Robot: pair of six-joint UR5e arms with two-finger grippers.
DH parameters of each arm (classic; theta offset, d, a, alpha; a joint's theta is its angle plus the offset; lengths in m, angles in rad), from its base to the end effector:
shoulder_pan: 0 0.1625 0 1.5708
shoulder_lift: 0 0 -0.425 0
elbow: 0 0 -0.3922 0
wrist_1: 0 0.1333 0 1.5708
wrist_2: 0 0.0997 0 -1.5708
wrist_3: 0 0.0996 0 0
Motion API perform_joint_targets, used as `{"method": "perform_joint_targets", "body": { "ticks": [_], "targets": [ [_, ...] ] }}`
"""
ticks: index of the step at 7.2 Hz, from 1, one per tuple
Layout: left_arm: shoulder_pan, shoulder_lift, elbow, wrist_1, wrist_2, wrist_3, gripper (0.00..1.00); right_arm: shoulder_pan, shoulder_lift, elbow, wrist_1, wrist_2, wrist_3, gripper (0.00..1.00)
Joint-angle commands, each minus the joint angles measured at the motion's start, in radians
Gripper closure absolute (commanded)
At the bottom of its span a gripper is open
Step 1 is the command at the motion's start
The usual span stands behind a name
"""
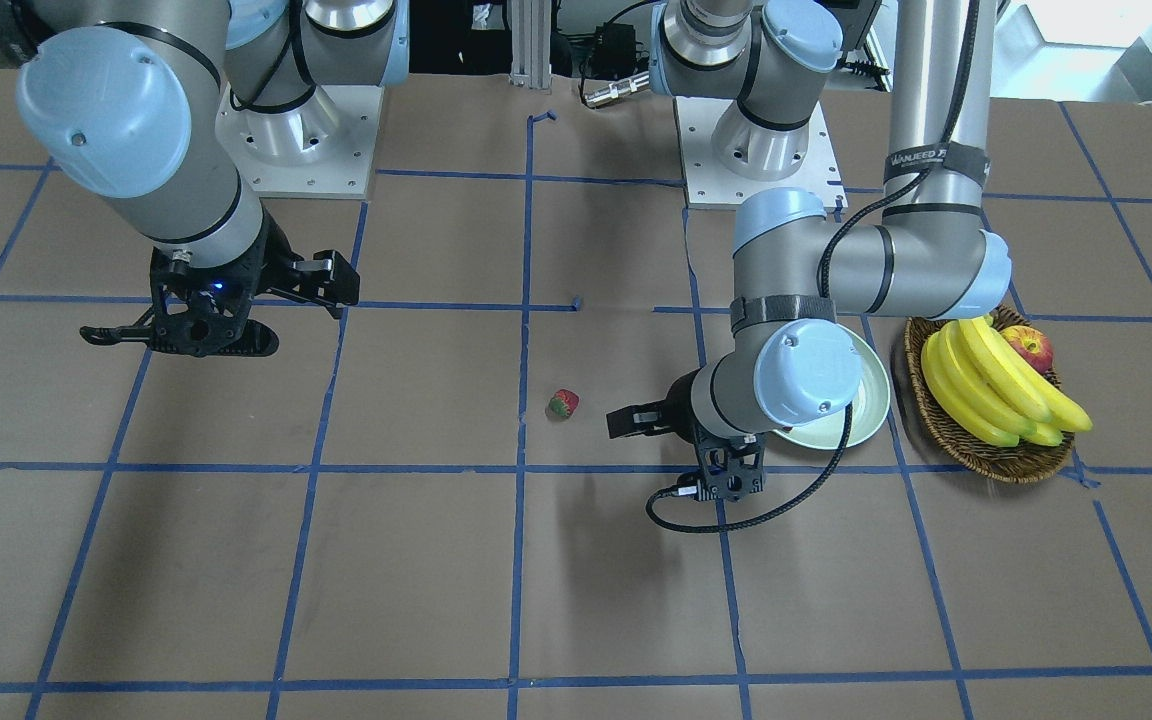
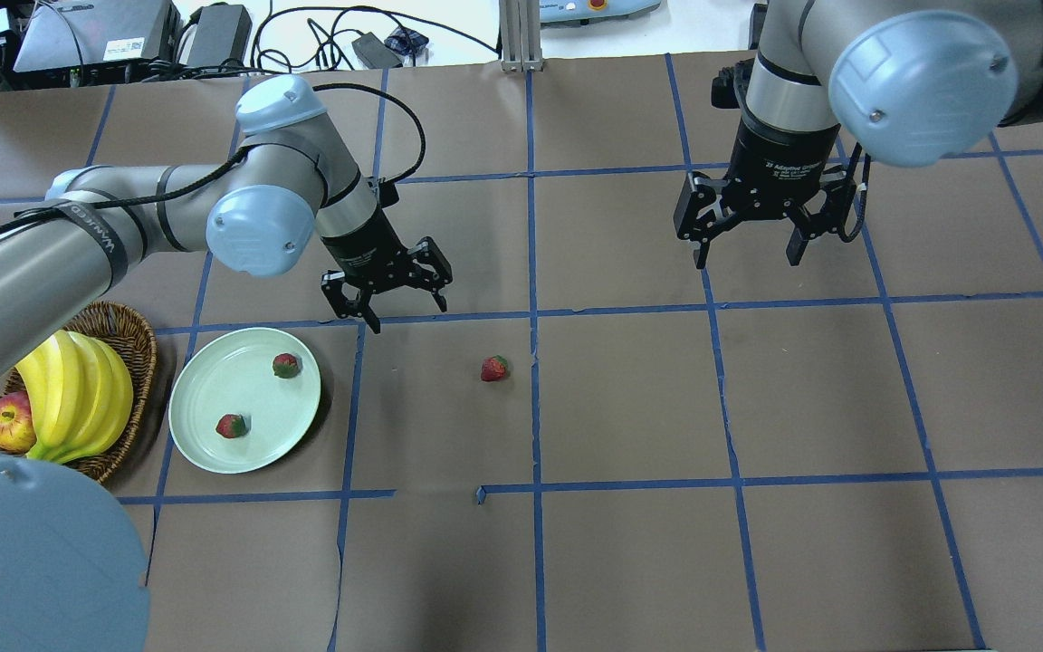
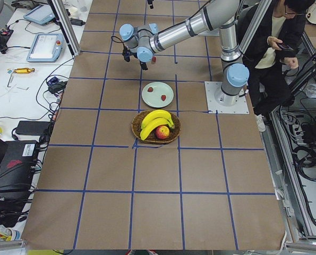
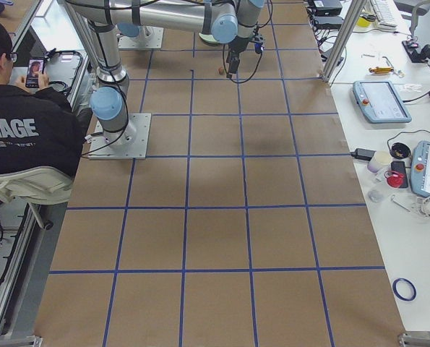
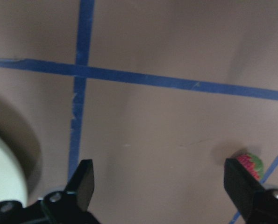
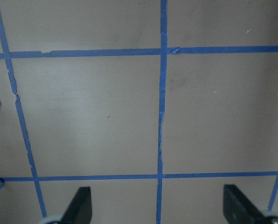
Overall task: Collect all strawberries into plate
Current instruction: 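Move the left gripper over and down onto the last strawberry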
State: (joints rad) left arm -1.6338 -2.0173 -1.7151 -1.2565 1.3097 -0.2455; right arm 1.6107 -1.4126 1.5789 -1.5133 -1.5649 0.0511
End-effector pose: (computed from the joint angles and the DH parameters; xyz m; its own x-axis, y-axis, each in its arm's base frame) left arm -0.1951 -0.5677 0.2076 -0.9543 -0.2426 0.1745 -0.1767 0.9290 0.3252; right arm 0.1549 -0.5231 0.3980 -0.9999 0.0112 0.0056 0.0122 0.9750 0.2219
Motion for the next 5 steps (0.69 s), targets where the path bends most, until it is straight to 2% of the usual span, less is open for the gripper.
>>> {"method": "perform_joint_targets", "body": {
  "ticks": [1,3,5],
  "targets": [
    [-0.061,-0.043,-0.004,0.02,-0.032,-0.137,0.0,0.0,0.001,0.001,0.002,-0.001,0.0,0.0],
    [-0.081,-0.067,-0.006,0.02,-0.102,-0.161,0.0,0.0,0.001,0.007,0.004,-0.001,0.0,0.0],
    [-0.107,-0.095,-0.008,0.019,-0.101,-0.17,0.02,0.0,0.003,0.026,-0.008,-0.001,0.0,0.0]
  ]
}}
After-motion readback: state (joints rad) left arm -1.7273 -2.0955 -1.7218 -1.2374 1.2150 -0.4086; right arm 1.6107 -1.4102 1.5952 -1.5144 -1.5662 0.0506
